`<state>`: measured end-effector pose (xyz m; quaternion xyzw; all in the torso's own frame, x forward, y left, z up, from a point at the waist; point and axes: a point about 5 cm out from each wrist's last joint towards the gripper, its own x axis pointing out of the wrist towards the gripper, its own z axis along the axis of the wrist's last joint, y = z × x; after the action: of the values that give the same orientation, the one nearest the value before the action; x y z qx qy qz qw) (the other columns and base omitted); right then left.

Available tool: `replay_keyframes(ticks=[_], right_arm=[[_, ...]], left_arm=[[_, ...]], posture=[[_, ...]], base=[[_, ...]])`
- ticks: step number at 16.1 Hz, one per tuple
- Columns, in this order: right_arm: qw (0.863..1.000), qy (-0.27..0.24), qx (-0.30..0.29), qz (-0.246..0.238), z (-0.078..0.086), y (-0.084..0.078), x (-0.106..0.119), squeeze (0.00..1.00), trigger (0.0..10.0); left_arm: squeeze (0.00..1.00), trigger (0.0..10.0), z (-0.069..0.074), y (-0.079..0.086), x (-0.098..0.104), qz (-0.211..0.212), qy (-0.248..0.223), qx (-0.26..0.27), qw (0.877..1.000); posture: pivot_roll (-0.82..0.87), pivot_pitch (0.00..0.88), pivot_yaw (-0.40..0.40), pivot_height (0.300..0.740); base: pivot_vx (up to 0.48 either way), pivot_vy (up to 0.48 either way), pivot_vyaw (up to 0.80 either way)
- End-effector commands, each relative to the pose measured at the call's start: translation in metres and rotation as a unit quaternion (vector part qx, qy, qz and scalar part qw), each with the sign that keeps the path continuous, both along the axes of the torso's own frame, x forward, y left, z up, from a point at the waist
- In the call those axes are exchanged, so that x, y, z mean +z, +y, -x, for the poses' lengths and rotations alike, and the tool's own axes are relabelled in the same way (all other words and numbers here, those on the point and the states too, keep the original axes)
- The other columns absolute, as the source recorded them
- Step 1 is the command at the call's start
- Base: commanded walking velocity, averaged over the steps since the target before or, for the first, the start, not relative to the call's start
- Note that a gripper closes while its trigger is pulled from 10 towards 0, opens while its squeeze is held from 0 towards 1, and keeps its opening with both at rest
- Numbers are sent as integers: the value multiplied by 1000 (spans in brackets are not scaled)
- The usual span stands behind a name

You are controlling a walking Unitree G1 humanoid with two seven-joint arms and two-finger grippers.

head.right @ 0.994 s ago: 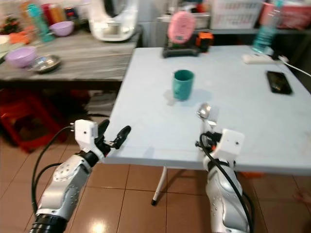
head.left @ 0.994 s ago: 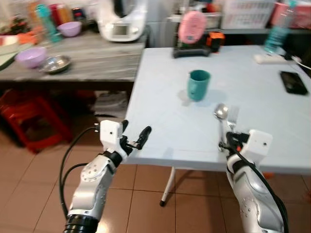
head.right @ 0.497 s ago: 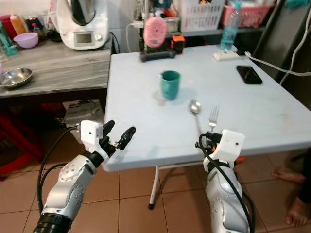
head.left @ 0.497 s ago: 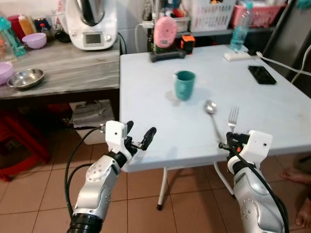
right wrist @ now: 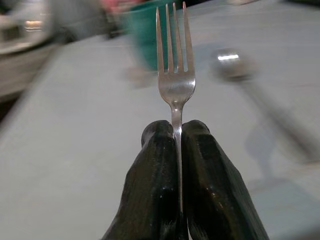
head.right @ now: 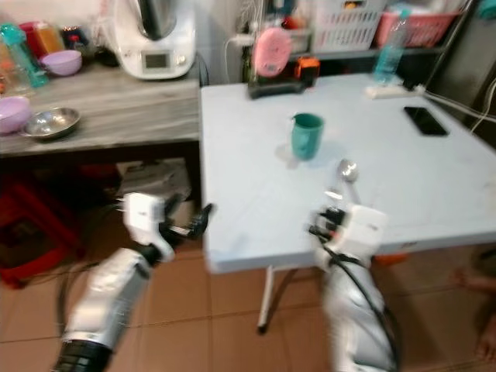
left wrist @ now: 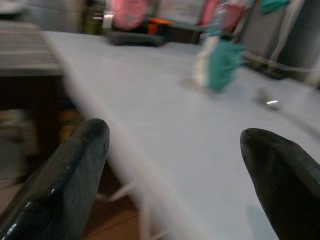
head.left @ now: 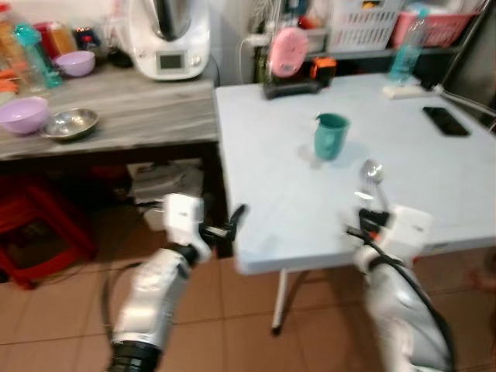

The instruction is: Setting the table

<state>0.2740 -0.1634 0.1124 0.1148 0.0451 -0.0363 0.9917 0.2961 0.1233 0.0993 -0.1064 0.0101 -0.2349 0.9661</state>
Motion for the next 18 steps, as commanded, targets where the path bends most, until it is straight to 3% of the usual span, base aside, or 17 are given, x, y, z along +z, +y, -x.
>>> replay_keyframes(ticks=[1,7,18], right_arm=[[1000,-11,-7,8,0,-7,5,0,10000],[1000,-12,-8,7,0,-7,4,0,10000],[1000,-16,0,6,-1,-5,3,0,10000]], left_arm=[[0,10000,0,-7,1,5,-1,-7,1000],[0,10000,-1,-6,1,2,-1,-8,1000],[0,10000,-3,-5,1,-4,-1,1,1000]], posture=[[-68,0,66,740],[-67,0,72,740],[-64,0,70,740]], base=[[0,364,0],[0,363,0],[0,366,618]])
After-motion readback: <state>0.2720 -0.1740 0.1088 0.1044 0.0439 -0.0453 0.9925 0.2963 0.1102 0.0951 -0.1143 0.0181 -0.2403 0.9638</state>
